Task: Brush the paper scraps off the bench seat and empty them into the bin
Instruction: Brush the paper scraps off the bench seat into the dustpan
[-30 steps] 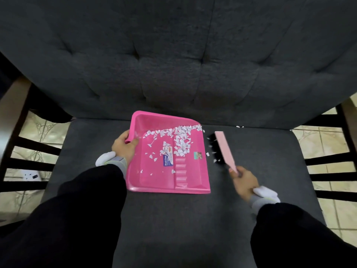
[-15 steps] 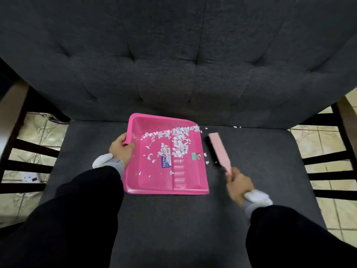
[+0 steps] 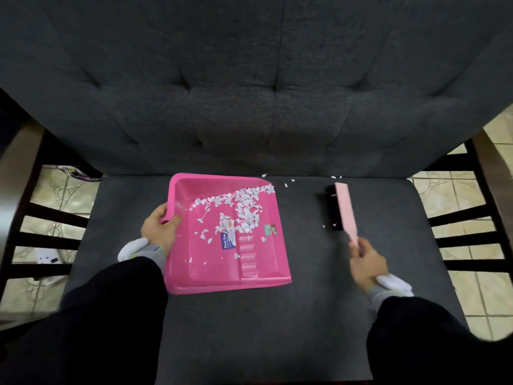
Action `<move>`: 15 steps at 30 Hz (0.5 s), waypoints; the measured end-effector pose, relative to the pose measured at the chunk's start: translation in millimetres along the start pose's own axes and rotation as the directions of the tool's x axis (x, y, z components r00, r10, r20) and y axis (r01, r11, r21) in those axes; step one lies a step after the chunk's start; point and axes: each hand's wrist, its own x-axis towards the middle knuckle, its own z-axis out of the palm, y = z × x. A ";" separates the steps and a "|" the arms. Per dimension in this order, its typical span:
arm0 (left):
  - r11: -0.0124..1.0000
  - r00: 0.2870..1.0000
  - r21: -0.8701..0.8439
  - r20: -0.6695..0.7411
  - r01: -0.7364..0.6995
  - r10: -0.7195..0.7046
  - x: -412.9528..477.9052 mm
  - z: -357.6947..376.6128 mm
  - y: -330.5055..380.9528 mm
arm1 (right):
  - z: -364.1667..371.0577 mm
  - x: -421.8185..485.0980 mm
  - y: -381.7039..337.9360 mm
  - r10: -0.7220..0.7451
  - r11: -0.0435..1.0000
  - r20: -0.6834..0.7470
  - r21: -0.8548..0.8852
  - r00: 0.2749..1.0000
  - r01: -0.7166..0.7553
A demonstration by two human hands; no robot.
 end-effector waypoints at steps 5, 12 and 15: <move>1.000 1.000 0.010 -0.010 -0.009 0.009 0.8 1.6 -7.4 | 5.0 -9.6 9.8 0.084 0.993 -0.021 -0.077 0.996 -0.085; 1.000 1.000 0.025 0.017 0.004 -0.005 3.9 6.3 -2.8 | 57.0 -71.3 -21.9 -0.232 0.972 0.204 0.090 0.951 0.218; 0.999 1.000 0.035 0.021 0.013 -0.013 3.0 2.8 -2.1 | 52.7 -68.4 -25.3 -0.250 0.968 0.186 0.084 0.950 0.238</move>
